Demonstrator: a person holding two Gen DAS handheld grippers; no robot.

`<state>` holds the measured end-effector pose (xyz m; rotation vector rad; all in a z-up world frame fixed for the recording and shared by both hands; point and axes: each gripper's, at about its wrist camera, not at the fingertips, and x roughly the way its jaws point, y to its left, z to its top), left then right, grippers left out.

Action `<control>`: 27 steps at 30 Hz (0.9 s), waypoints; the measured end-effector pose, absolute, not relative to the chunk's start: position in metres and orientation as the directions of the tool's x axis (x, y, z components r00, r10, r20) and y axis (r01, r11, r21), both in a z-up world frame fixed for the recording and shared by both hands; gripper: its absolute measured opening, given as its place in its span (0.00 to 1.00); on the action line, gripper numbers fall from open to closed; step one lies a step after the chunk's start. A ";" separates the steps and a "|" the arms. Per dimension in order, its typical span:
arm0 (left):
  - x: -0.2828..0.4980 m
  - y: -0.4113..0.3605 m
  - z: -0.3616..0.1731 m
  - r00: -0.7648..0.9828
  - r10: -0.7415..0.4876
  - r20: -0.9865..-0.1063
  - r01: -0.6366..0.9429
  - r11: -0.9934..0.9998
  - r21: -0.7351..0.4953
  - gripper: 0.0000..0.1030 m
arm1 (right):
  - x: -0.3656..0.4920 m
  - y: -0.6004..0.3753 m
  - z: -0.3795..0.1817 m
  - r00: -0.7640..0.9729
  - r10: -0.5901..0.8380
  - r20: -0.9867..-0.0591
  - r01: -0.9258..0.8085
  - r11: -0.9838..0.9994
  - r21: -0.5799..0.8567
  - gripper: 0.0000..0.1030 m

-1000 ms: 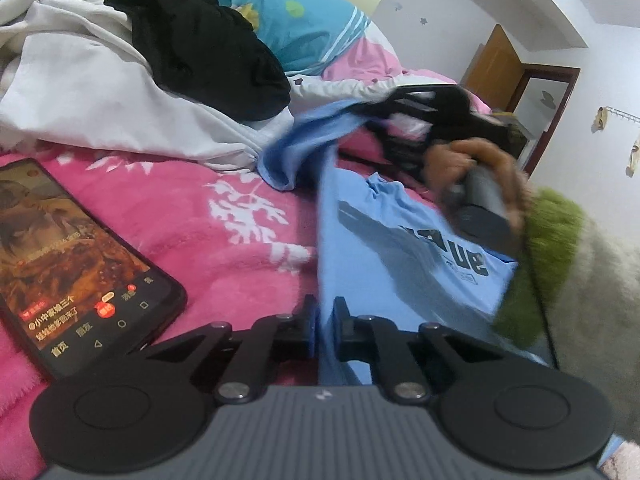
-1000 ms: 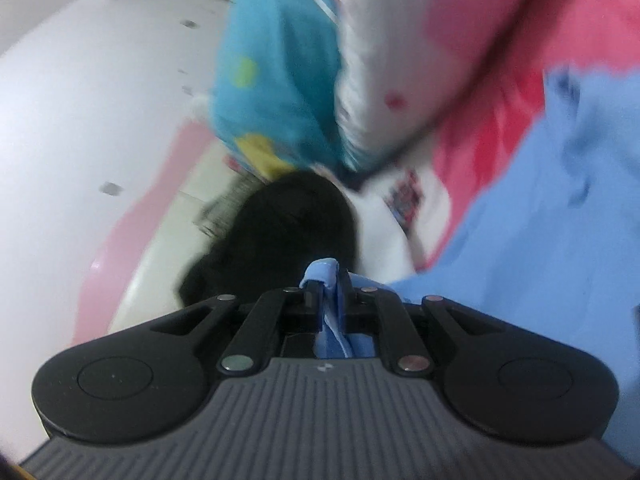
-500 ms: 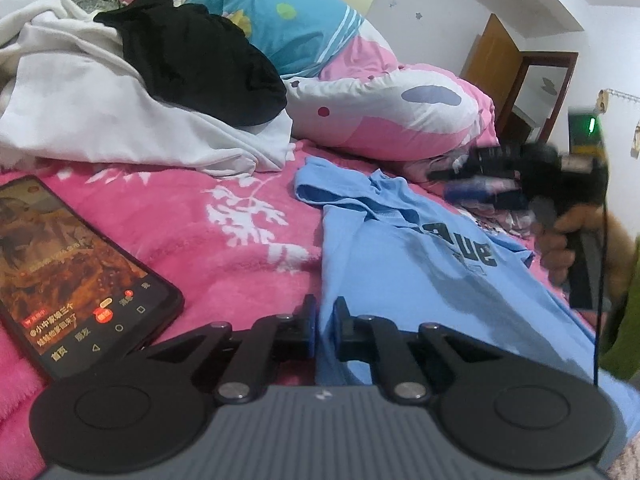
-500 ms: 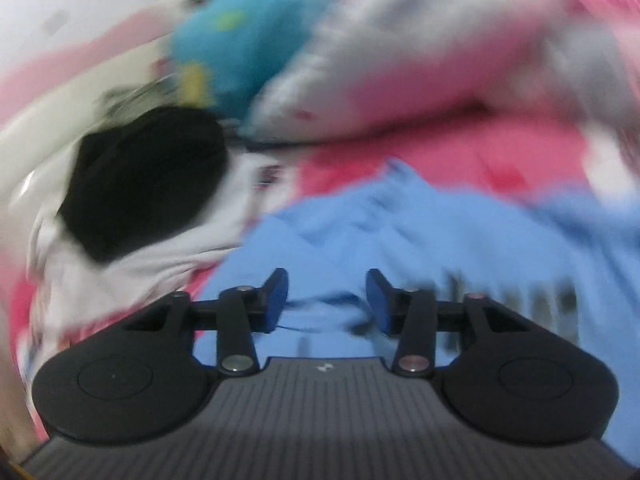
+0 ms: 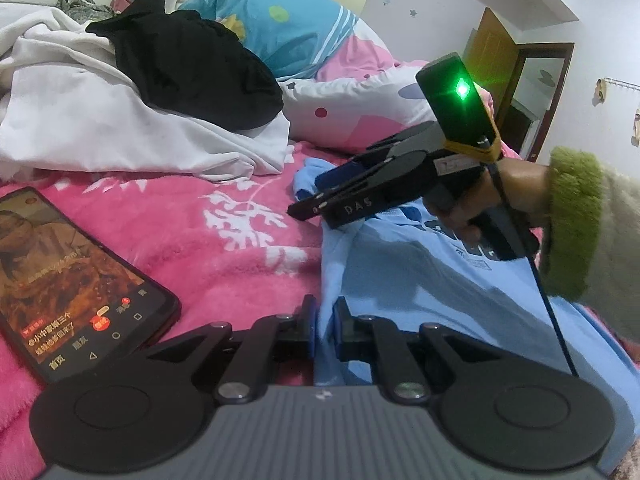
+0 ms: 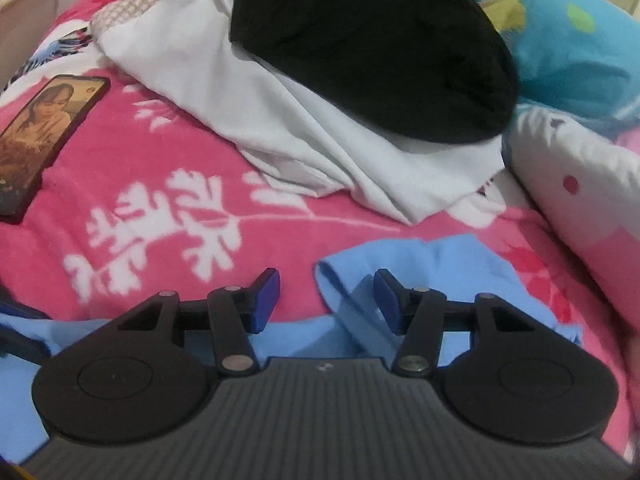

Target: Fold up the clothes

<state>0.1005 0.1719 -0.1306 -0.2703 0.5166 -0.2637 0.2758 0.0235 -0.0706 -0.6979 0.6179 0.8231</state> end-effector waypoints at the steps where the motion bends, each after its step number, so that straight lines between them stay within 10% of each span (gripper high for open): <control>1: 0.101 0.172 -0.131 0.837 -0.315 -0.447 0.179 0.930 -0.320 0.10 | 0.279 0.022 -0.068 0.541 0.433 -0.721 -0.812 0.492 -0.314 0.50; 6: 0.100 0.173 -0.130 0.836 -0.320 -0.445 0.182 0.928 -0.325 0.10 | 0.308 0.016 -0.070 0.488 0.441 -0.754 -0.816 0.538 -0.213 0.41; 10: 0.100 0.173 -0.130 0.837 -0.321 -0.443 0.181 0.926 -0.330 0.10 | 0.324 0.010 -0.072 0.470 0.463 -0.751 -0.782 0.613 -0.112 0.04; 27: 0.100 0.184 -0.131 0.832 -0.351 -0.430 0.176 0.902 -0.395 0.05 | 0.436 -0.061 0.002 0.668 0.668 -0.327 -0.242 0.611 0.754 0.03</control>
